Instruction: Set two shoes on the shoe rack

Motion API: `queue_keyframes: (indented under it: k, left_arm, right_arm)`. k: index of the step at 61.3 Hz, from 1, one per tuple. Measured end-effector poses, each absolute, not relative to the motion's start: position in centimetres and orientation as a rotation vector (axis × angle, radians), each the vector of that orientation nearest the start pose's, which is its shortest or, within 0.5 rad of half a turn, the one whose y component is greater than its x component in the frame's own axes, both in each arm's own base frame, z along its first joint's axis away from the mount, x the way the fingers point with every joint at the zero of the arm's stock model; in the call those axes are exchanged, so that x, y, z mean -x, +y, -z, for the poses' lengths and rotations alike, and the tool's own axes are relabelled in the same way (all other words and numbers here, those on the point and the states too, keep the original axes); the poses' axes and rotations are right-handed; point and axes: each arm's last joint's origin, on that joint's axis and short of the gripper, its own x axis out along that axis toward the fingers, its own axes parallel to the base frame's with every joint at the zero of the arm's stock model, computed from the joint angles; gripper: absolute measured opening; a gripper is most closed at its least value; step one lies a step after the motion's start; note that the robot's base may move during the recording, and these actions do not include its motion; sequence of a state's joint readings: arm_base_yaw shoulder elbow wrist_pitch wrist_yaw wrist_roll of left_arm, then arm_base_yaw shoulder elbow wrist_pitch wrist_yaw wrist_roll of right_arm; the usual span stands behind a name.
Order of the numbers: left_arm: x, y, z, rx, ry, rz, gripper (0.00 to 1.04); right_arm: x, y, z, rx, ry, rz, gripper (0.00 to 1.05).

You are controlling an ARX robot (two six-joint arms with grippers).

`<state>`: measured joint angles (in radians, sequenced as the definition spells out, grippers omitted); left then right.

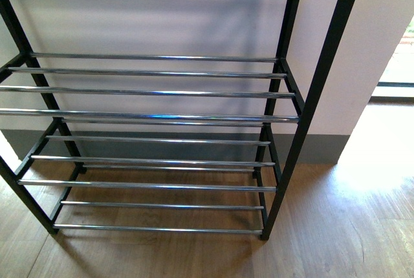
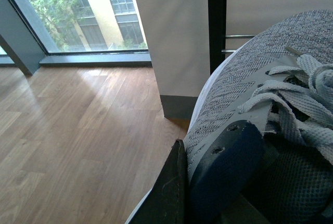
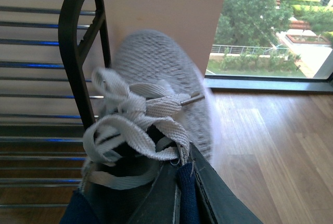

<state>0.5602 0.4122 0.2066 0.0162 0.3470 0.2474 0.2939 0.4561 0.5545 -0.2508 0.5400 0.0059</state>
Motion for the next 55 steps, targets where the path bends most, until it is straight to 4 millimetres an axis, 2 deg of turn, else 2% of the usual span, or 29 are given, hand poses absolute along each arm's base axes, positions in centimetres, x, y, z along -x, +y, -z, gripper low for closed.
queue_keyframes:
  k: [55]
  left_arm:
    - [-10.98, 5.74, -19.99, -0.163, 0.198, -0.195, 0.02]
  right_arm:
    - [-11.22, 1.86, -28.90, 0.056, 0.141, 0.237, 0.01]
